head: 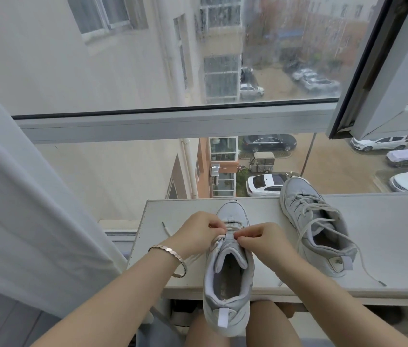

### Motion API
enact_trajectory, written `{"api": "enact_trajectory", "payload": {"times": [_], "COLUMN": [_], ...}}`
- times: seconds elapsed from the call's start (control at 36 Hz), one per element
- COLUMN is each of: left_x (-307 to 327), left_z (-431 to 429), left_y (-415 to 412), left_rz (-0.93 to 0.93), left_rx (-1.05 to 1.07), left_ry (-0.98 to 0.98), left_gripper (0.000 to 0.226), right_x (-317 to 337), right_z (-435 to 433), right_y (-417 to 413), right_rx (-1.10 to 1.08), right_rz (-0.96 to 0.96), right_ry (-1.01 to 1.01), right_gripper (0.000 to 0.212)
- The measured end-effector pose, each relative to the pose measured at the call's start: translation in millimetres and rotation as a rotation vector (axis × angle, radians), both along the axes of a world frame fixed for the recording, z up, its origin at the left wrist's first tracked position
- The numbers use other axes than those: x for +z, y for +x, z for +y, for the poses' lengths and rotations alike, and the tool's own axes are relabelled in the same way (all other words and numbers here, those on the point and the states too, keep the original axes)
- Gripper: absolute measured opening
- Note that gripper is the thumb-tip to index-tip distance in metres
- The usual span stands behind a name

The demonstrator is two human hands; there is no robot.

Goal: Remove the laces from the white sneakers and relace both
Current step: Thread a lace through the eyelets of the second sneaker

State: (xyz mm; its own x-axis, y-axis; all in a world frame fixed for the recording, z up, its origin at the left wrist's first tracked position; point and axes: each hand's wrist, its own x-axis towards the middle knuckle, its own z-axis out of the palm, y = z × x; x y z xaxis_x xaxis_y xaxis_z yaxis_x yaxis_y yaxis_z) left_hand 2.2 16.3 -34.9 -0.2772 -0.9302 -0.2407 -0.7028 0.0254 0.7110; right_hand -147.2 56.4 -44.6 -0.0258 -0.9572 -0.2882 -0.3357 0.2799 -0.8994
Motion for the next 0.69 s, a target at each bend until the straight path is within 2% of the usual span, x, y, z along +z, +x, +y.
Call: {"api": "enact_trajectory", "payload": {"times": [0.11,0.19,0.25,0.31,0.42,0.56,0.69], "left_x": [-8.0,-11.7,-10.6,-8.1,4.2,18.7,25.6], "left_z": [2.9,4.2,4.2,2.7,-1.4,-1.9,6.4], "left_y": [4.5,4.2,3.7,4.0,2.3,-6.4,-6.8], "left_rz": [0.193,0.233,0.201,0.145,-0.059,-0.329,-0.298], "left_rx": [0.15,0.19,0.171,0.124,-0.016,-0.197,-0.252], "left_ry": [0.166,0.202,0.161,0.084,-0.073,-0.173,-0.13], "left_gripper": [0.015,0.015,0.012,0.007,0.008,0.015,0.02], "right_x": [0.1,-0.6,0.4,2.0,2.4,-1.1,-4.8], "right_z": [-1.6,-6.2,-9.2,-11.6,-15.5,-9.7,-2.0], "right_y": [-0.5,-1.8,-4.3,-6.7,-6.3,-8.3,-15.6], "right_rx": [0.004,0.037,0.075,0.123,0.173,0.192,0.165], "right_rz": [0.029,0.157,0.23,0.261,0.319,0.31,0.287], "right_ry": [-0.052,-0.106,-0.098,-0.068,-0.056,-0.096,-0.149], "right_gripper": [0.025,0.011,0.004,0.01,0.021,0.013,0.012]}}
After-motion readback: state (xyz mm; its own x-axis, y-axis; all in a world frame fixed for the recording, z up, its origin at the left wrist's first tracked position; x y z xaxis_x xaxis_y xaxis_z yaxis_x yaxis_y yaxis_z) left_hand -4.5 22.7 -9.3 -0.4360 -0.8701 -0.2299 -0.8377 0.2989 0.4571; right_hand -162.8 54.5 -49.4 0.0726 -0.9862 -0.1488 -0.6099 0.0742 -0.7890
